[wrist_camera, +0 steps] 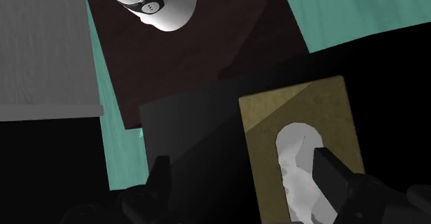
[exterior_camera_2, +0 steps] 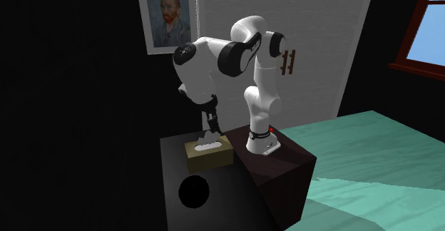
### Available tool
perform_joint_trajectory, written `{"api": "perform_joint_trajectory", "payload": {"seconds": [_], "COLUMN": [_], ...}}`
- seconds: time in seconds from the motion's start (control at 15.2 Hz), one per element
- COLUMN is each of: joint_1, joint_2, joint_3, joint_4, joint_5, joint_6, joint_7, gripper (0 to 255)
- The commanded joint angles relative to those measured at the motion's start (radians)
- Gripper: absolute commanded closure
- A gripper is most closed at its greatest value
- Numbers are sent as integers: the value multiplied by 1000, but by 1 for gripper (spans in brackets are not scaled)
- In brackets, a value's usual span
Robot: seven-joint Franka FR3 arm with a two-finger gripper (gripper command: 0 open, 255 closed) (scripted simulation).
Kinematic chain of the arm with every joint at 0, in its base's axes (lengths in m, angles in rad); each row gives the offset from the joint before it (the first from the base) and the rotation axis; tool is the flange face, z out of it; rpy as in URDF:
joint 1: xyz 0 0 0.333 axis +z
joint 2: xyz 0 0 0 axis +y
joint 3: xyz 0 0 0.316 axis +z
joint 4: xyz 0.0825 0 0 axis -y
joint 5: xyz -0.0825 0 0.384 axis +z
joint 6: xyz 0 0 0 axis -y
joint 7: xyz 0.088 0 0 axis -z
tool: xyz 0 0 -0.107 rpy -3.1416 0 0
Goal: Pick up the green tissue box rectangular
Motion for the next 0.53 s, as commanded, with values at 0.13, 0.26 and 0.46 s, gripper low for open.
{"api": "perform_joint_trajectory", "payload": {"seconds": [0.13,0.26,0.46], "joint_1": [36,36,35], "joint_2": [134,134,136], "joint_3": [27,27,26], "joint_4": [91,64,26], "joint_5": [-40,-40,-40], "joint_6": [-43,-16,24], "joint_7": [112,113,116], "gripper": [0,0,0]}}
